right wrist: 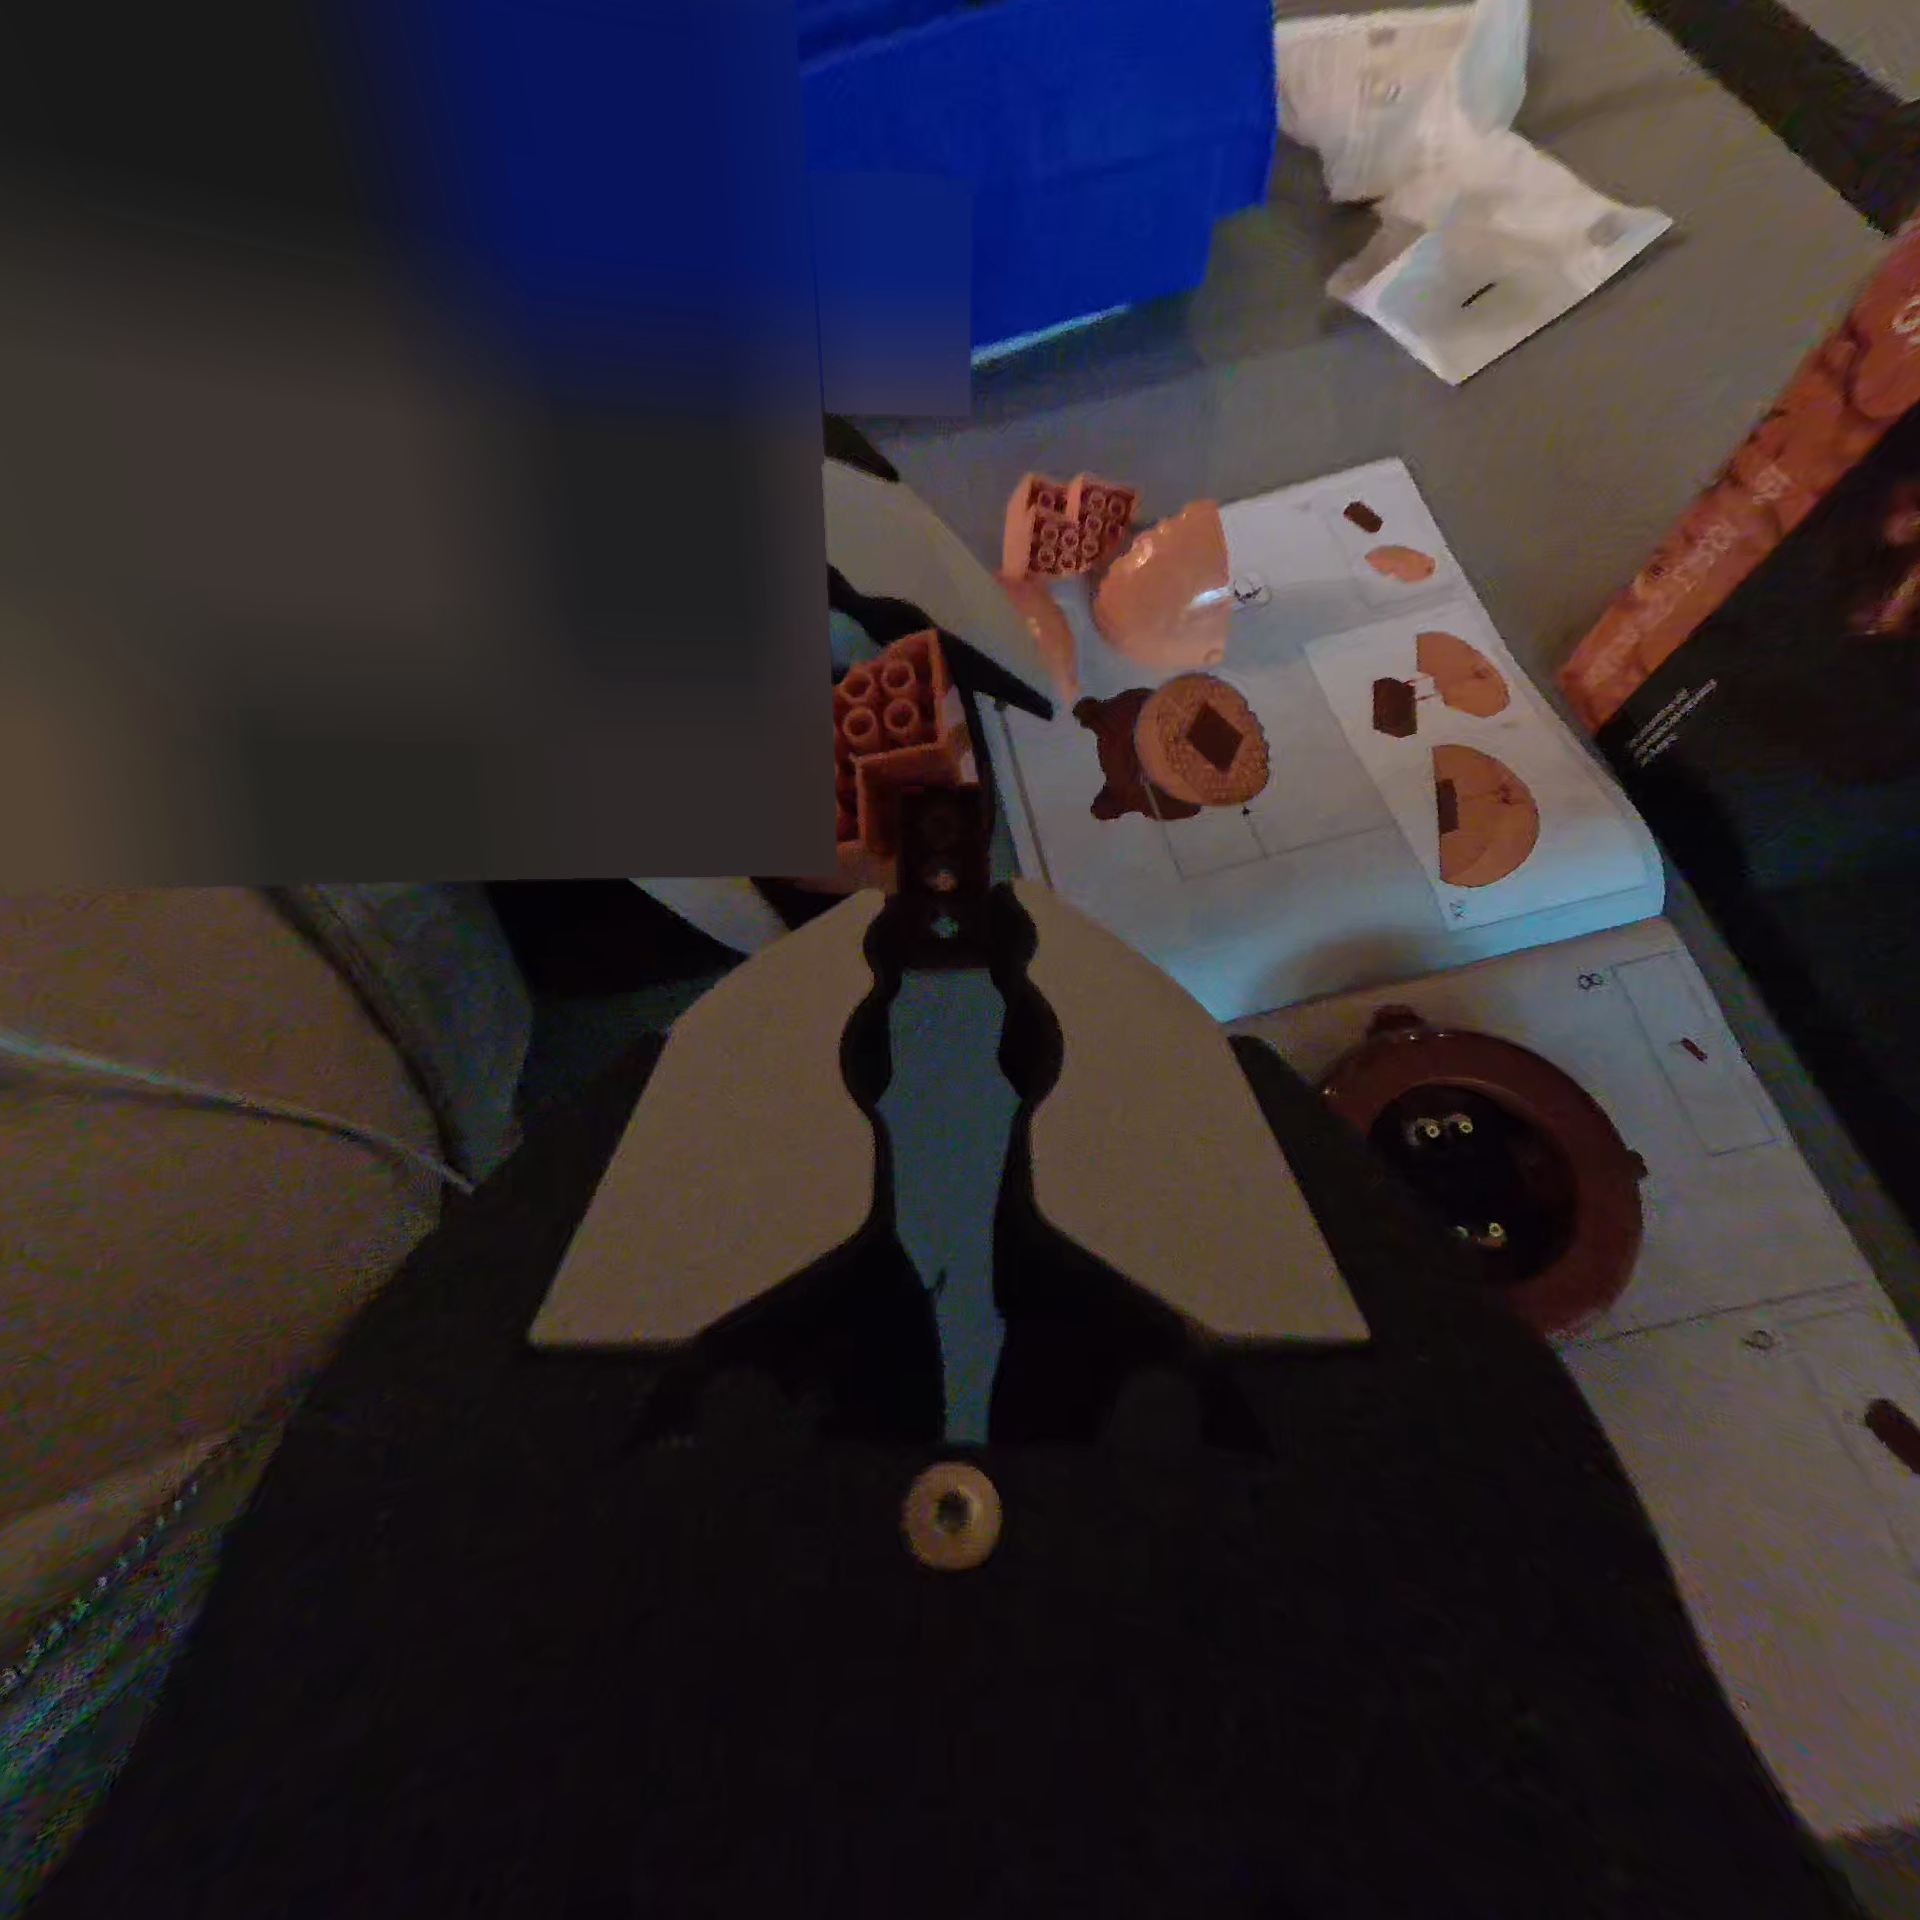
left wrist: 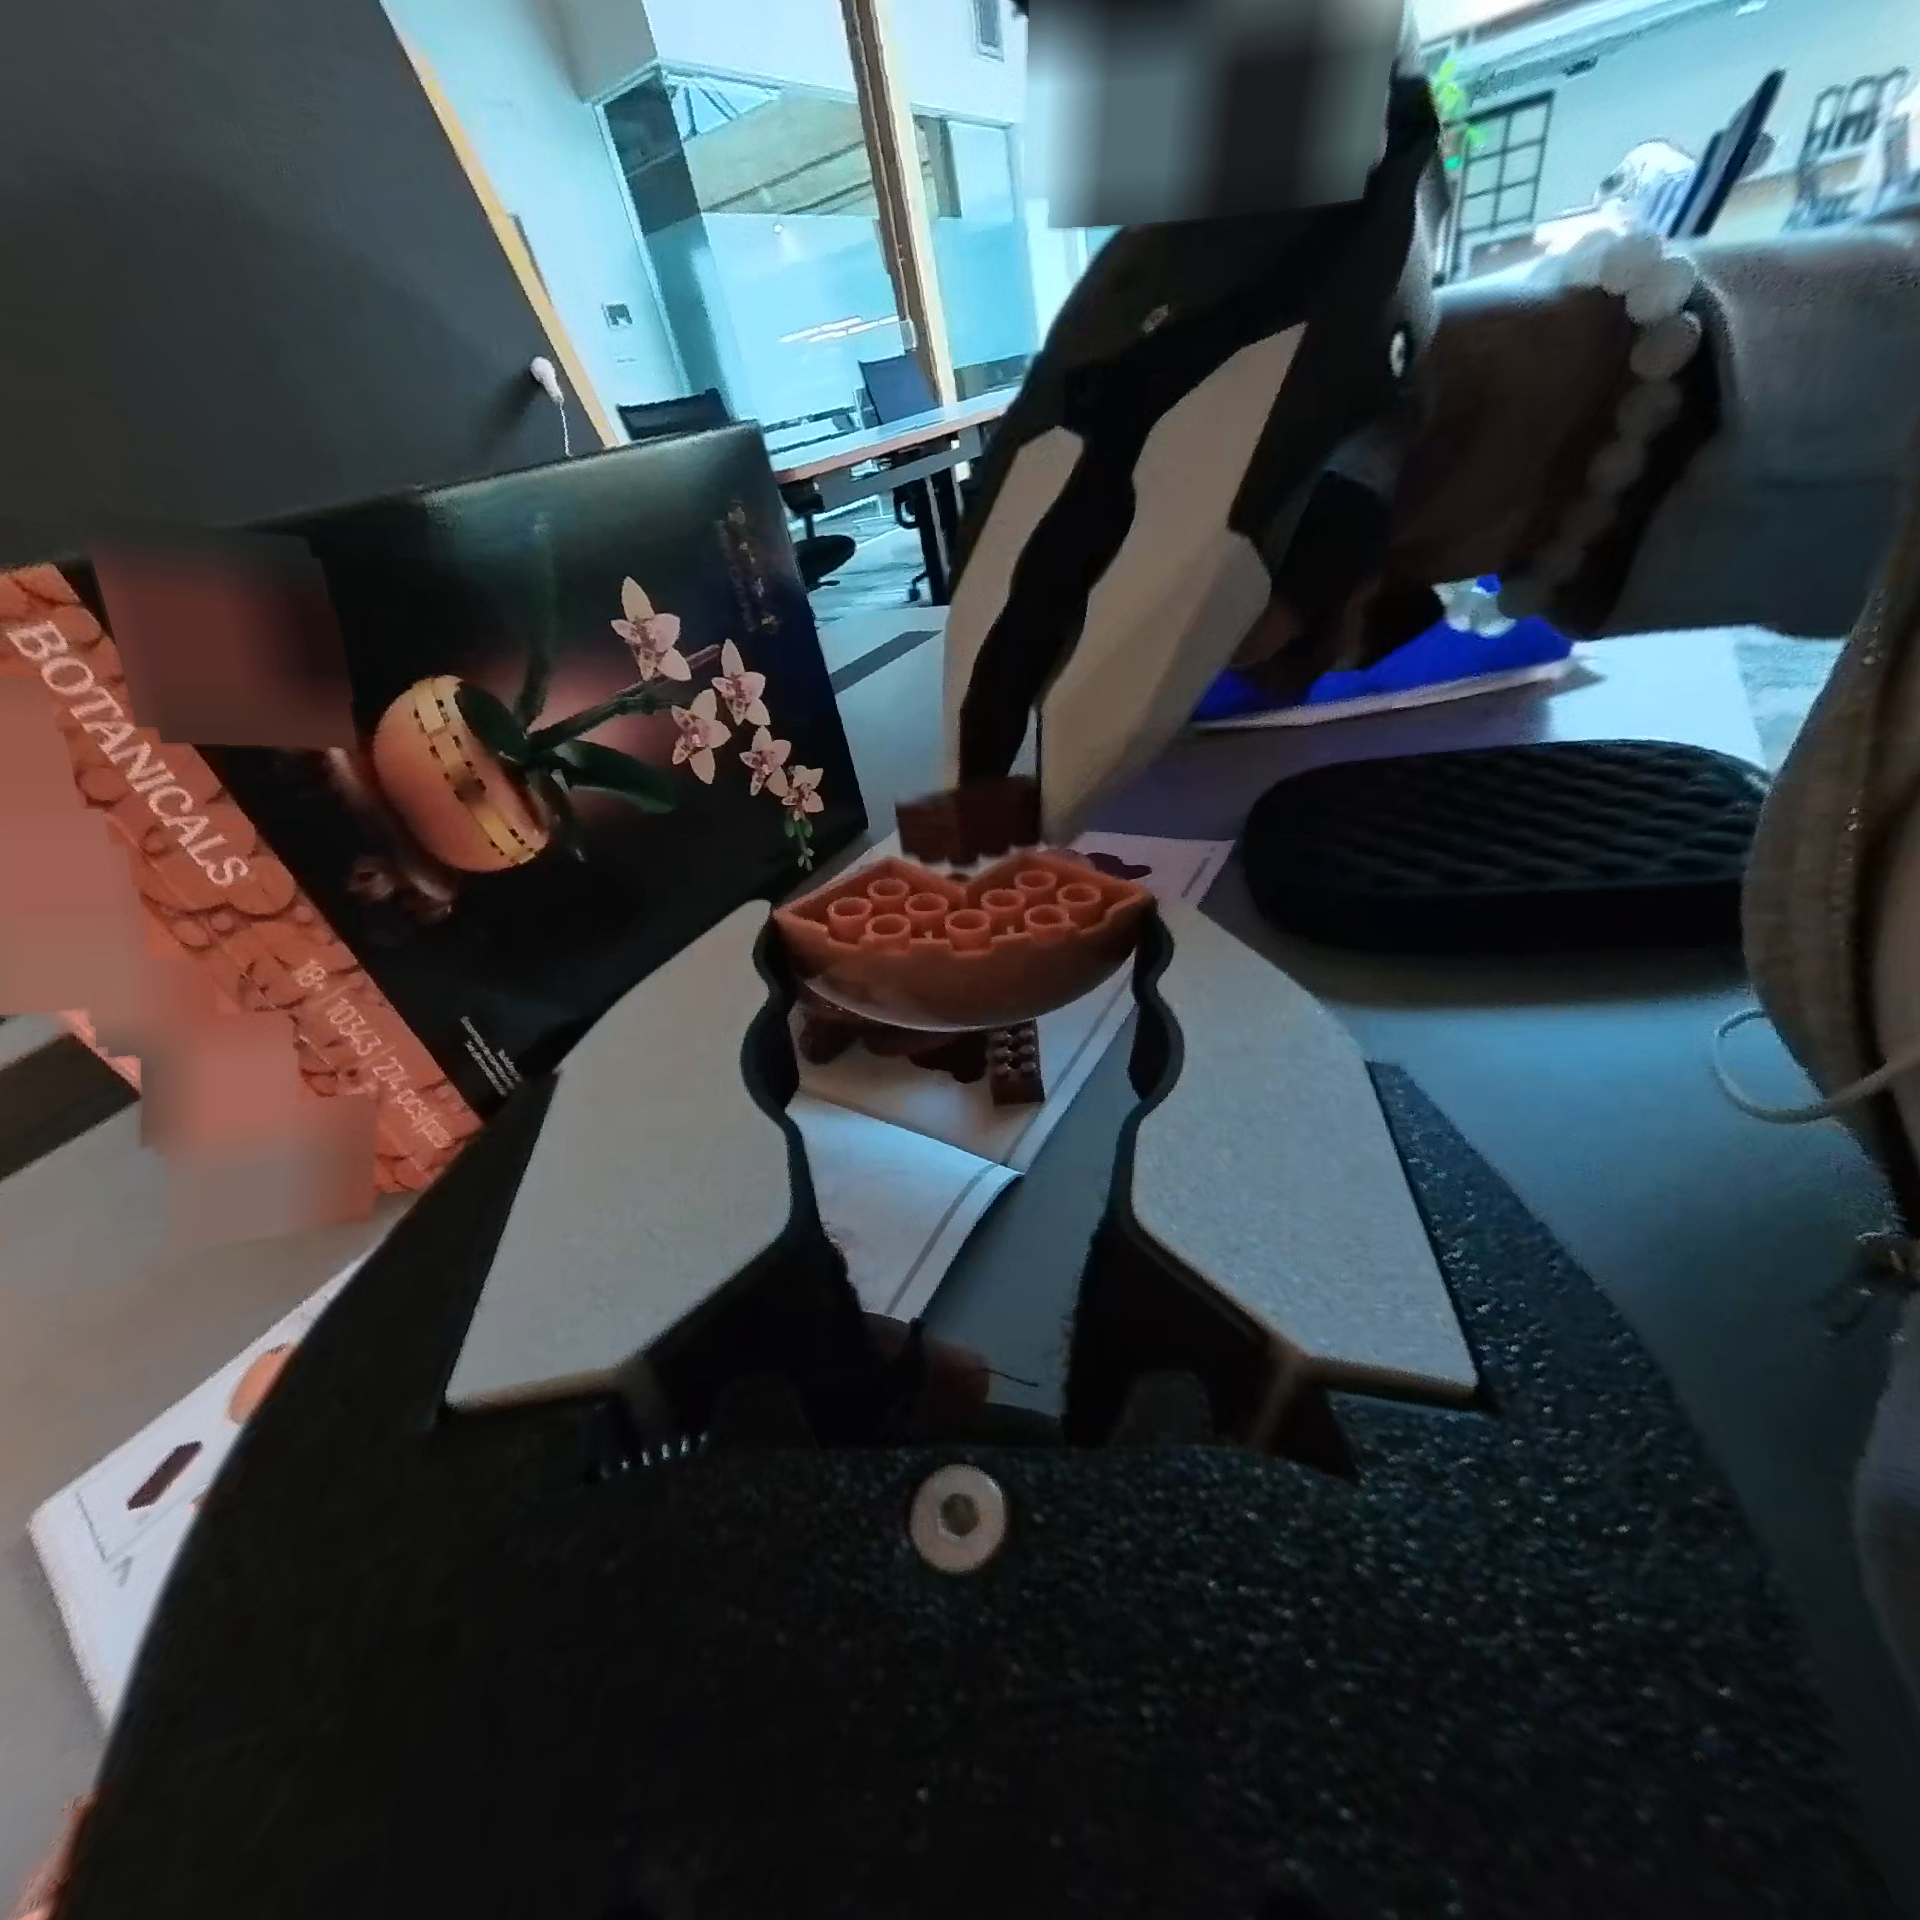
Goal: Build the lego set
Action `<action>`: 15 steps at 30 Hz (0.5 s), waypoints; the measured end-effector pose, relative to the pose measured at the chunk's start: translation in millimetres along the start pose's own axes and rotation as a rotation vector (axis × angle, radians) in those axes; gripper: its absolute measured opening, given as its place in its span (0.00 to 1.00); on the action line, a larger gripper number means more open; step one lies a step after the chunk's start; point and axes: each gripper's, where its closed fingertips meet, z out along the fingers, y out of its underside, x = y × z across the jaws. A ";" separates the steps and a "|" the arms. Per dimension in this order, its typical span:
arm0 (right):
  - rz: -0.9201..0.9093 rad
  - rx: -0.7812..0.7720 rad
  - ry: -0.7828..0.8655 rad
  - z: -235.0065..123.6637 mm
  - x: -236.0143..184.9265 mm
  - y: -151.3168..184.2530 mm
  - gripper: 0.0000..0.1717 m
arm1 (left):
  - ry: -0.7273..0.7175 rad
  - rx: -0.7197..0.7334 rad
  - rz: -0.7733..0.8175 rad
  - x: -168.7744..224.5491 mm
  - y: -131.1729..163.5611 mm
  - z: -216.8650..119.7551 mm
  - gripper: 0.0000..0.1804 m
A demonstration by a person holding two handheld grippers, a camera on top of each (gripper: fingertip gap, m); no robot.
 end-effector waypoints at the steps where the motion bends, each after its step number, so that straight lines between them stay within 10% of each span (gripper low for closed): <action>1: -0.014 -0.023 0.009 1.3 0.5 2.2 0.09 | -0.004 -0.001 0.010 0.0 0.1 0.0 0.35; 15: -0.202 -0.125 0.142 4.1 -2.6 0.7 0.09 | -0.049 -0.018 0.134 1.7 2.4 1.9 0.35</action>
